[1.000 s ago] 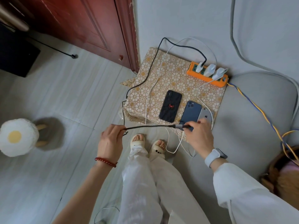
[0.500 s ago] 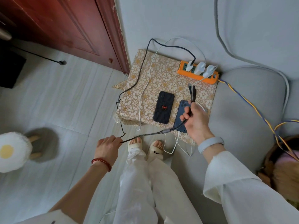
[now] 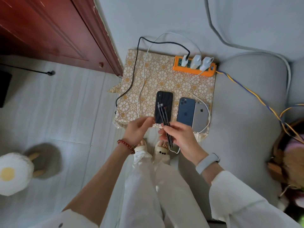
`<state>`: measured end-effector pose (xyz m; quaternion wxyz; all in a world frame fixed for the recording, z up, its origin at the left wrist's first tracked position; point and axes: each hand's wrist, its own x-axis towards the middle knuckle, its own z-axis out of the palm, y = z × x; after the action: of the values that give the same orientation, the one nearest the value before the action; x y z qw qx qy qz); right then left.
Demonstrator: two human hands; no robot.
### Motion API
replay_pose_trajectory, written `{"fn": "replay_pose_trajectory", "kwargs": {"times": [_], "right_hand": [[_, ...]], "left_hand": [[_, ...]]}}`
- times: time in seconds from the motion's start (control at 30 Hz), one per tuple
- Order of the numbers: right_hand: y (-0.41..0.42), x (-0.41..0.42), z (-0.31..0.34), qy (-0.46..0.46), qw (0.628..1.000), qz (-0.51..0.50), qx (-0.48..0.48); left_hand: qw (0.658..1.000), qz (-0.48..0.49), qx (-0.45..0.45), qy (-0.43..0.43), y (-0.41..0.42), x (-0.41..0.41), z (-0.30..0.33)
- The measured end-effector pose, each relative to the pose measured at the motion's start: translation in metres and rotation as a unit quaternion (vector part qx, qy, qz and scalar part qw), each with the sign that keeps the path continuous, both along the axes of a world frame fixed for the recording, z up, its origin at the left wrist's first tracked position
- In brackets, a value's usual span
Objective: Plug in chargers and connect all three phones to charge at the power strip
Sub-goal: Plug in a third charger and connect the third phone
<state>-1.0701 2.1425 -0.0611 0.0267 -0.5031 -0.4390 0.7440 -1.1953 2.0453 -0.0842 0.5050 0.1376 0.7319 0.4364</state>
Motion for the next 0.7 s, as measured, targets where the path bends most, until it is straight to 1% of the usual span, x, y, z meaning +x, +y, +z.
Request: {"fn": "replay_pose_trajectory", "kwargs": {"times": [0.03, 0.1, 0.17, 0.23, 0.3, 0.37, 0.43, 0.5, 0.57, 0.63, 0.7], "right_hand": [[-0.002, 0.001, 0.000, -0.003, 1.000, 0.004, -0.002], [-0.005, 0.002, 0.000, -0.003, 1.000, 0.002, -0.013], [-0.006, 0.002, -0.001, -0.006, 1.000, 0.017, -0.006], [-0.007, 0.002, -0.002, -0.013, 0.998, 0.051, 0.016], [-0.009, 0.002, -0.002, -0.016, 0.998, 0.065, 0.020], [-0.014, 0.004, -0.005, -0.021, 0.998, 0.052, 0.014], [-0.018, 0.007, -0.011, -0.050, 0.996, 0.050, 0.045], [-0.020, 0.010, -0.018, -0.083, 0.989, 0.086, 0.082], [-0.022, 0.012, -0.026, -0.097, 0.981, 0.136, 0.100], [-0.025, 0.016, -0.040, -0.133, 0.973, 0.153, 0.105], [-0.027, 0.023, -0.061, -0.182, 0.972, 0.120, 0.087]], "left_hand": [[0.999, 0.011, 0.021, -0.023, 0.008, 0.001, 0.005], [0.998, 0.033, 0.042, -0.042, 0.018, 0.004, 0.010], [0.995, 0.062, 0.052, -0.055, 0.021, 0.006, 0.010], [0.994, 0.075, 0.050, -0.062, 0.019, 0.008, 0.007], [0.994, 0.078, 0.034, -0.074, 0.015, 0.009, 0.003], [0.993, 0.080, 0.018, -0.086, 0.011, 0.010, -0.002], [0.993, 0.074, 0.005, -0.092, 0.007, 0.011, -0.007], [0.994, 0.060, -0.012, -0.091, 0.004, 0.014, -0.012], [0.994, 0.049, -0.037, -0.089, 0.002, 0.018, -0.020], [0.992, 0.062, -0.076, -0.083, -0.003, 0.023, -0.032], [0.987, 0.047, -0.148, -0.048, -0.011, 0.026, -0.048]]}}
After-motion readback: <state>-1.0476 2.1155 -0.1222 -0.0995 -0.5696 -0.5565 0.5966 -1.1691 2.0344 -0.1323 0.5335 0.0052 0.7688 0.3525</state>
